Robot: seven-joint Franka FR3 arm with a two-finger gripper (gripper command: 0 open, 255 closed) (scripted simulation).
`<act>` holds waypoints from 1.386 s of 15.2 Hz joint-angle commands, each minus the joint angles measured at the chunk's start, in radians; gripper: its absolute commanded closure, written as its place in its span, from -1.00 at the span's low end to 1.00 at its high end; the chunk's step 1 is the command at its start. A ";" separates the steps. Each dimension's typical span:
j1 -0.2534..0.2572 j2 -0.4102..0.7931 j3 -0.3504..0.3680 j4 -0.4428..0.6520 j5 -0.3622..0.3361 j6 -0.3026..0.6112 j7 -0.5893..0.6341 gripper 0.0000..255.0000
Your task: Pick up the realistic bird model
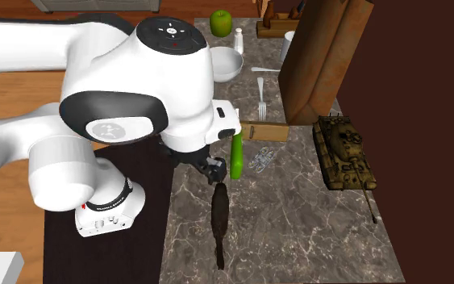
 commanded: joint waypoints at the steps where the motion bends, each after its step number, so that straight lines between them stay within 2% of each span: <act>1: -0.006 0.026 -0.066 -0.031 -0.068 0.069 -0.092 -1.00; 6: 0.007 0.158 -0.237 -0.054 -0.214 0.262 -0.297 -1.00; 10: 0.056 0.305 -0.380 -0.035 -0.293 0.428 -0.444 -1.00; 17: 0.086 0.418 -0.454 -0.068 -0.321 0.576 -0.438 -1.00; 19: 0.090 0.429 -0.461 -0.070 -0.322 0.589 -0.438 -1.00; 20: 0.091 0.432 -0.462 -0.070 -0.322 0.592 -0.438 1.00; 21: 0.090 0.431 -0.462 -0.071 -0.323 0.592 -0.437 1.00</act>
